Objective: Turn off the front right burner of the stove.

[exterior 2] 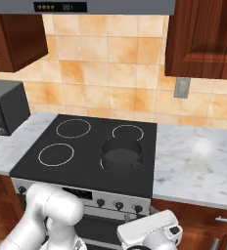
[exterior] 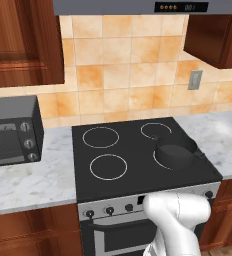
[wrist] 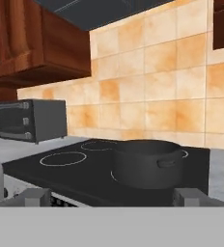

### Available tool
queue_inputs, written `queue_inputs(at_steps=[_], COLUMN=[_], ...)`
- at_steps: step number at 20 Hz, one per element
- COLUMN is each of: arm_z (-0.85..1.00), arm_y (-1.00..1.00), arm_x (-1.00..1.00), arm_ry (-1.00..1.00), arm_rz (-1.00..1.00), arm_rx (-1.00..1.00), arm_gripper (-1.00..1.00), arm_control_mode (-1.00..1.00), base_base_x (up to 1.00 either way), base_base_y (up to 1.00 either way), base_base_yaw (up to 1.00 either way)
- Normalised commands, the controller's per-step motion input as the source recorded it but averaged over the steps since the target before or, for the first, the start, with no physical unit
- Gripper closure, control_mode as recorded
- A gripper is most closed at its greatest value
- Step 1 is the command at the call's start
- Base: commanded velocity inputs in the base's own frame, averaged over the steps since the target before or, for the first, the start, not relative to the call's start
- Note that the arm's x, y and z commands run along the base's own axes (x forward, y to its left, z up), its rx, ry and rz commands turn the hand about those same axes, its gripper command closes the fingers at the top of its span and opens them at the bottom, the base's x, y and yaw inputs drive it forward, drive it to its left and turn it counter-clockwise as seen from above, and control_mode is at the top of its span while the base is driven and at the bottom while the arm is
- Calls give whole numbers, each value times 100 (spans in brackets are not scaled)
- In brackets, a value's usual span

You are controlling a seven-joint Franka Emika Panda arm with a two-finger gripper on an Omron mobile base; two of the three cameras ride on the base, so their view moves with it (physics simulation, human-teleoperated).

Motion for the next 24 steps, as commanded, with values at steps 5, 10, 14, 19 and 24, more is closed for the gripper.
queue_inputs(at_steps=[5, 10, 14, 19, 24], arm_z=[-37, -32, -26, -29, -30], arm_y=[0, 0, 5, 0, 0], arm_x=[6, 0, 10, 22, 32], arm_ry=[-19, -8, 0, 0, 0], arm_rz=[0, -11, -13, -9, -5], arm_rx=[2, 3, 1, 4, 3], arm_gripper=[-100, -100, -100, -100, -100], arm_control_mode=[-100, -100, -100, -100, -100], base_base_x=[0, 0, 0, 0, 0], base_base_y=[0, 0, 0, 0, 0], base_base_yaw=[0, 0, 0, 0, 0])
